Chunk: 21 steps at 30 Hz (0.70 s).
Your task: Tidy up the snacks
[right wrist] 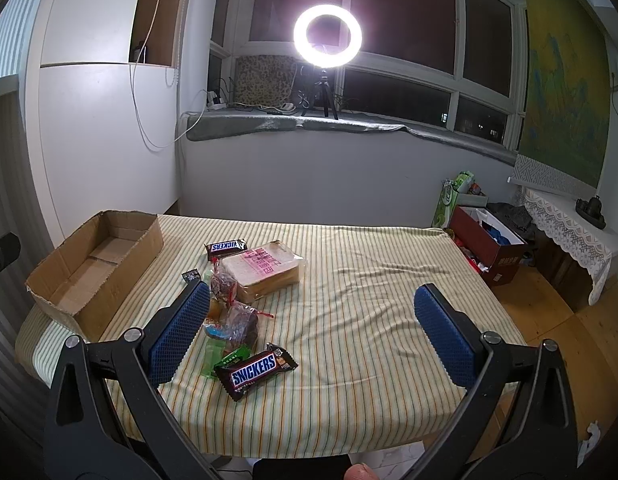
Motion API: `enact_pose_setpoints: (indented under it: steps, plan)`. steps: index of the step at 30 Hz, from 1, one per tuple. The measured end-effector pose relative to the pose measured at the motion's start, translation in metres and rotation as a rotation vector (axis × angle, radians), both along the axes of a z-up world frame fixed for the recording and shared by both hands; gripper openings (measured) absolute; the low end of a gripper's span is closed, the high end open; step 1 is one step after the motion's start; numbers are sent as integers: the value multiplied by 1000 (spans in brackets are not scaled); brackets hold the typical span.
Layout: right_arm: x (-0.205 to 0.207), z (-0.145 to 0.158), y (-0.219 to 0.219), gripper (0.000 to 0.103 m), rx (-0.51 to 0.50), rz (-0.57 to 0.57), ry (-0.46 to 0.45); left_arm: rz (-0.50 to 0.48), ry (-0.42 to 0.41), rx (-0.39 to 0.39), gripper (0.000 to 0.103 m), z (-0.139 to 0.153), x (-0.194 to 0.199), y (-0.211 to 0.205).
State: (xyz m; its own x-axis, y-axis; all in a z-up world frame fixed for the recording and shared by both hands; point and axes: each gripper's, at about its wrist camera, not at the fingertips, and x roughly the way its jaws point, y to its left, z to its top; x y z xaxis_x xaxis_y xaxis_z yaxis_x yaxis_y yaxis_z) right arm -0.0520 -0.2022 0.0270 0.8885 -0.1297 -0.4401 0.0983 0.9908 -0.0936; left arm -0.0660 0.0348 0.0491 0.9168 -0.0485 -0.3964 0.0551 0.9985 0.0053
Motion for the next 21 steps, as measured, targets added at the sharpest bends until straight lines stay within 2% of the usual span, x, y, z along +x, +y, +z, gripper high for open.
enact_pose_setpoints:
  steps: [8, 13, 14, 21]
  plan:
    - [1, -1, 1, 103, 2, -5, -3, 0, 2, 4, 103, -1, -1, 0]
    - [1, -1, 2, 103, -58, -4, 26, 4, 9, -1, 103, -4, 2, 2]
    - [1, 0, 1, 103, -10, -4, 6, 5, 10, -1, 103, -4, 2, 2]
    - [4, -3, 0, 103, -14, 1, 50, 12, 24, 14, 103, -9, 4, -3]
